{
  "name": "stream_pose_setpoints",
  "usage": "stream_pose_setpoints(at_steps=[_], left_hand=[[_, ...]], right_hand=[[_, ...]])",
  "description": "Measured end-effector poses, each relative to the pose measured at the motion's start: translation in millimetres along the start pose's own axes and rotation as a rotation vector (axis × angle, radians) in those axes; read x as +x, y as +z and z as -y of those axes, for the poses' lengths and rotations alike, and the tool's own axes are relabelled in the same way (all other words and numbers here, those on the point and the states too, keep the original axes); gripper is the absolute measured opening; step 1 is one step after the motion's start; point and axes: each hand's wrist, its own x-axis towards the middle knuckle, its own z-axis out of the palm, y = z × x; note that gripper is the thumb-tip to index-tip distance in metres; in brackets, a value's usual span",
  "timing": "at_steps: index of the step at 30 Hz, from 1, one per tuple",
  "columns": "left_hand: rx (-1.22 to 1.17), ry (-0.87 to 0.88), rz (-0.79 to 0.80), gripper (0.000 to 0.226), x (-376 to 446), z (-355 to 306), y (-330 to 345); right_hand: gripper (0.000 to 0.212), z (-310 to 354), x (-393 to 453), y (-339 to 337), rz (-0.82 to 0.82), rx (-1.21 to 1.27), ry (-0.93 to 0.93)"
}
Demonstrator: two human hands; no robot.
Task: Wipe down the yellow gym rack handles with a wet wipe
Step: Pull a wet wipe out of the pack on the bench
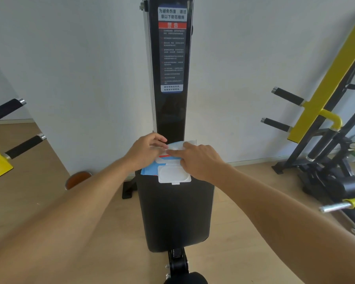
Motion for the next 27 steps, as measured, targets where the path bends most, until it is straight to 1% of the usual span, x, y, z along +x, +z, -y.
stream_pose_setpoints(at_steps=[2,4,6,9,11,15,18,20,21,22,24,25,27], left_hand=[[-0.032,-0.003,-0.033,0.022,-3,8,8],[-0.010,0.020,-0.097,0.018,-3,10,14],[0.018,0.035,-0.131,0.012,-1,7,15],[-0.029,0.020,-0.139,0.011,-2,3,8],[-0.032,0.011,-0.143,0.011,-3,4,4],[-0.015,-0.004,-0.180,0.007,-9,4,5],[-0.019,0.010,-0.241,0.012,-14,1,2],[-0.009,0.052,-0.325,0.017,-19,-5,-2],[-0.003,0.089,-0.384,0.018,-22,-9,-5],[-0.002,0.140,-0.447,0.019,-27,-16,-8],[-0.026,0.269,-0.533,0.025,-39,-34,-9],[-0.059,0.326,-0.540,0.027,-46,-44,-6],[-0.178,0.378,-0.460,0.025,-58,-65,8]], right_hand=[[0.062,6,2,-2,0.002,-0.072,0.006],[0.065,9,2,-5,-0.005,-0.072,0.009],[0.059,6,0,-8,-0.039,0.004,0.011],[0.050,-8,-2,-12,-0.115,0.171,0.087],[0.049,-16,-5,-13,-0.118,0.179,0.125],[0.050,-20,-15,-15,-0.106,0.167,0.134],[0.052,-20,-19,-19,-0.164,0.222,0.158],[0.054,-21,-22,-21,-0.187,0.245,0.192],[0.056,-22,-24,-22,-0.204,0.306,0.228],[0.057,-22,-27,-24,-0.233,0.439,0.276],[0.060,-19,-37,-29,-0.314,0.866,0.388],[0.060,-16,-44,-34,-0.350,1.059,0.427],[0.056,-9,-62,-43,-0.425,1.309,0.466]])
